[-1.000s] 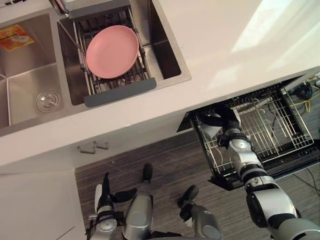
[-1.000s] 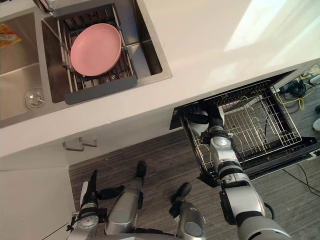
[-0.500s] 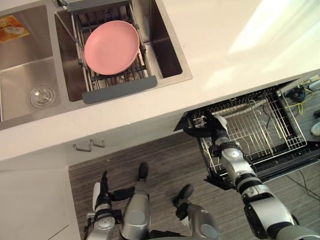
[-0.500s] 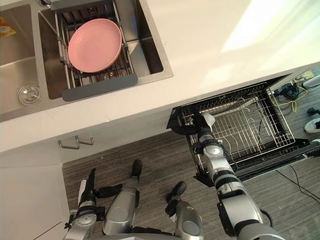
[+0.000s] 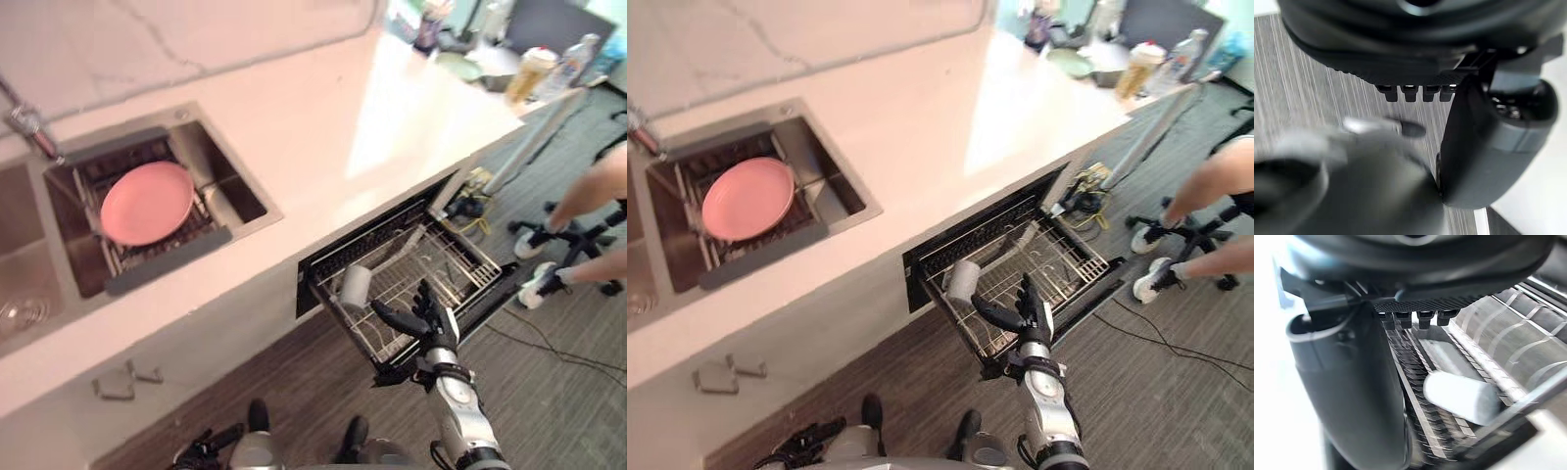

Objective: Walk over to the sink, pick up the cup, carry it to the dishwasher, place the cup inside the dishwasher, then close the dishwasher door

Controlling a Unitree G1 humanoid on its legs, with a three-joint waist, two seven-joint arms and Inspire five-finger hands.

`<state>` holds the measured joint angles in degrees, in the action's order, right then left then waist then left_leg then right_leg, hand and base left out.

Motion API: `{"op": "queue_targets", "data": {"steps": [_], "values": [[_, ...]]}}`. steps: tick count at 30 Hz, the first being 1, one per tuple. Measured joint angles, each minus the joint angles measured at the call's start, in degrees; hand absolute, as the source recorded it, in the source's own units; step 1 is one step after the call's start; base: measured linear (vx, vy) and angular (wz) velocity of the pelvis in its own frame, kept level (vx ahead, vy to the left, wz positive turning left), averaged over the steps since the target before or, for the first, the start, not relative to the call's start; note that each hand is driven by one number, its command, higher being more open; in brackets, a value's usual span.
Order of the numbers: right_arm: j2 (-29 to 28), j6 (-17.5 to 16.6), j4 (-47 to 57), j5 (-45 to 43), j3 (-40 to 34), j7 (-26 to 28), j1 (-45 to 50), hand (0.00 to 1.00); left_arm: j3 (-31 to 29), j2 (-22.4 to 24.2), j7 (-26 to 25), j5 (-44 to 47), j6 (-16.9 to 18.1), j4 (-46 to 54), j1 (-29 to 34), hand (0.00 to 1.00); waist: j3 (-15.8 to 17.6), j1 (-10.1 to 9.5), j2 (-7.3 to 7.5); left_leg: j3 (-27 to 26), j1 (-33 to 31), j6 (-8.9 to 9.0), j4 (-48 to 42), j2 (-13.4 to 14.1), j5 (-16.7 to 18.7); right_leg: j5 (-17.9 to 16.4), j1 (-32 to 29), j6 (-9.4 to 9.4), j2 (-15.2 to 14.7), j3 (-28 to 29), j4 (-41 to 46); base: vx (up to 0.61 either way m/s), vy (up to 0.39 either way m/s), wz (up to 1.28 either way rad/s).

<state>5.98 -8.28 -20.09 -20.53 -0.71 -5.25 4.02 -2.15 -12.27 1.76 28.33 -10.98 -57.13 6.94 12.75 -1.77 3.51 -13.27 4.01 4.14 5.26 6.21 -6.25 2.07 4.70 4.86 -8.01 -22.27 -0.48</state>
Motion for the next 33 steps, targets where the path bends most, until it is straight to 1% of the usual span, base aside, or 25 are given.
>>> {"op": "queue_targets", "data": {"steps": [1, 3, 4, 5, 7, 10, 13, 17, 18, 21, 24, 26, 27, 28, 30, 33], "values": [[-0.04, -0.04, 3.27, -2.87, -0.68, 3.35, 1.37, 1.00, -0.16, 0.07, 1.05, 0.08, -0.84, -1.16, 0.01, 1.00, -1.00, 0.58, -0.40, -0.81, 0.95, 0.23, 0.00, 0.13, 0.41, 0.29, 0.71, -0.11, 0.23, 0.77, -0.69, 0.07, -0.022, -0.30], [-0.06, -0.04, 6.56, -4.73, -1.01, 6.65, 2.14, 1.00, -0.25, 0.31, 1.02, 0.53, -1.29, -2.05, 0.07, 1.00, -1.75, 1.42, -0.93, -1.21, 1.56, 0.29, -0.01, 0.42, 0.66, 0.46, 1.26, -0.28, 0.39, 1.08, -1.08, 0.06, -0.033, -0.18], [-0.06, -0.04, 9.17, -5.37, -1.11, 8.96, 2.54, 1.00, -0.32, 0.65, 0.88, 0.93, -1.37, -2.38, 0.13, 1.00, -2.26, 1.57, -1.53, -1.45, 1.97, 0.44, -0.01, 0.53, 0.87, 0.54, 1.55, -0.29, 0.54, 1.40, -1.42, 0.05, -0.032, -0.13], [-0.06, -0.05, 10.30, -5.48, -1.10, 9.98, 2.73, 1.00, -0.39, 0.86, 0.83, 0.92, -1.37, -2.54, 0.22, 1.00, -2.58, 1.57, -1.79, -1.54, 2.08, 0.54, -0.01, 0.58, 0.97, 0.61, 1.66, -0.30, 0.62, 1.50, -1.61, 0.03, -0.020, -0.10], [-0.29, -0.03, 14.50, -7.65, -0.74, 13.68, 3.22, 1.00, -1.12, 1.69, 0.61, 0.30, -1.03, -3.52, 0.48, 1.00, -3.67, 1.59, -2.68, -1.57, 2.52, 0.78, -0.02, 0.78, 1.19, 0.65, 2.37, -0.32, 0.95, 1.46, -2.19, 0.05, -0.027, -0.02], [-0.27, 0.16, 19.09, -9.20, 0.43, 16.92, 3.19, 1.00, -2.08, 2.34, -0.08, -1.60, 0.69, -3.50, 1.31, 1.00, -4.63, 1.65, -3.40, -1.63, 2.81, 0.99, -0.03, 1.06, 1.37, 0.70, 2.83, -0.39, 1.31, 1.44, -2.66, 0.02, -0.010, 0.00], [-0.11, 0.70, 22.77, -9.72, 1.54, 18.75, 3.12, 1.00, -2.05, 2.52, -0.23, -2.58, 1.59, -3.49, 1.67, 1.00, -4.71, 1.62, -3.55, -1.56, 3.07, 1.08, -0.05, 1.21, 1.44, 0.73, 3.38, -0.44, 1.49, 1.25, -3.04, 0.00, -0.003, 0.01], [0.75, 1.13, 26.36, -9.80, 3.39, 18.52, 2.84, 1.00, -1.91, 2.76, -1.29, -2.45, 2.67, -3.52, 2.02, 1.00, -4.88, 1.56, -3.95, -1.00, 2.47, 1.07, -0.09, 1.10, 1.43, 0.80, 3.56, -0.43, 1.48, 0.31, -3.53, 0.01, -0.002, 0.07], [2.58, 1.86, 27.70, -9.64, 6.16, 9.82, 0.60, 1.00, -1.82, 5.05, -1.71, -2.39, 3.31, -3.55, 3.19, 1.00, -6.71, 1.75, -7.87, 1.52, 1.70, 1.33, -0.16, 1.24, 1.49, -0.64, 4.30, -0.34, 1.50, -2.25, -2.62, 0.00, 0.000, 0.00], [2.58, 1.86, 27.70, -9.64, 6.16, 9.82, 0.60, 1.00, -1.82, 5.05, -1.71, -2.39, 3.31, -3.54, 3.19, 1.00, -6.71, 1.77, -7.87, 1.49, 1.71, 1.34, -0.16, 1.25, 1.49, -0.65, 4.29, -0.34, 1.50, -2.22, -2.62, 0.00, 0.000, -0.01], [2.58, 1.92, 27.70, -9.67, 6.27, 9.75, 0.60, 1.00, -1.83, 5.15, -1.96, -2.38, 2.78, -3.46, 3.12, 1.00, -6.71, 1.79, -7.88, 0.29, 2.27, 1.48, -0.38, 1.36, 1.62, -0.64, 4.00, -0.35, 1.50, -1.07, -2.33, 0.00, 0.003, -0.20], [2.67, 1.92, 27.70, -9.88, 5.90, 9.17, 0.60, 1.00, -1.76, 4.97, -3.08, -2.31, 0.35, -3.47, 2.68, 1.00, -6.72, 2.15, -7.89, -0.56, 2.54, 1.52, -0.44, 1.51, 1.78, -1.15, 3.20, -0.42, 1.39, -0.05, -0.92, 0.01, 0.012, -0.20], [2.70, 1.92, 27.69, -9.95, 5.73, 9.01, 0.61, 1.00, -1.72, 4.94, -3.27, -2.22, -0.27, -3.47, 2.55, 1.00, -6.70, 2.40, -7.86, -0.59, 2.53, 1.52, -0.47, 1.54, 1.78, -1.45, 2.96, -0.44, 1.31, -0.01, -0.32, 0.00, 0.010, -0.06], [2.80, 1.99, 27.73, -10.44, 5.24, 8.81, 0.61, 1.00, -1.60, 4.98, -3.67, -1.54, -1.61, -3.56, 2.34, 1.00, -6.68, 2.82, -7.82, -0.53, 2.48, 1.41, -0.62, 1.61, 1.90, -2.25, 2.32, -0.43, 1.08, 0.07, 1.14, 0.00, 0.000, 0.00], [2.82, 2.24, 27.95, -11.61, 3.35, 8.80, 0.61, 1.00, -1.35, 4.75, -4.28, -0.66, -3.12, -3.75, 1.60, 1.00, -6.58, 2.80, -7.70, -0.18, 2.14, 1.34, -1.63, 1.79, 2.63, -3.42, 1.75, -0.43, 0.82, -0.04, 3.19, 0.00, 0.001, 0.06], [3.00, 3.95, 29.56, -12.05, -0.04, 8.50, 0.60, 1.00, -1.24, 4.33, -4.81, 2.63, -5.56, -4.09, 0.81, 1.00, -6.32, 2.76, -7.54, 1.39, 1.23, 1.33, -4.30, 1.92, 3.87, -6.03, 1.19, -0.41, 0.14, -0.94, 7.29, 0.00, -0.019, 0.21]]}}
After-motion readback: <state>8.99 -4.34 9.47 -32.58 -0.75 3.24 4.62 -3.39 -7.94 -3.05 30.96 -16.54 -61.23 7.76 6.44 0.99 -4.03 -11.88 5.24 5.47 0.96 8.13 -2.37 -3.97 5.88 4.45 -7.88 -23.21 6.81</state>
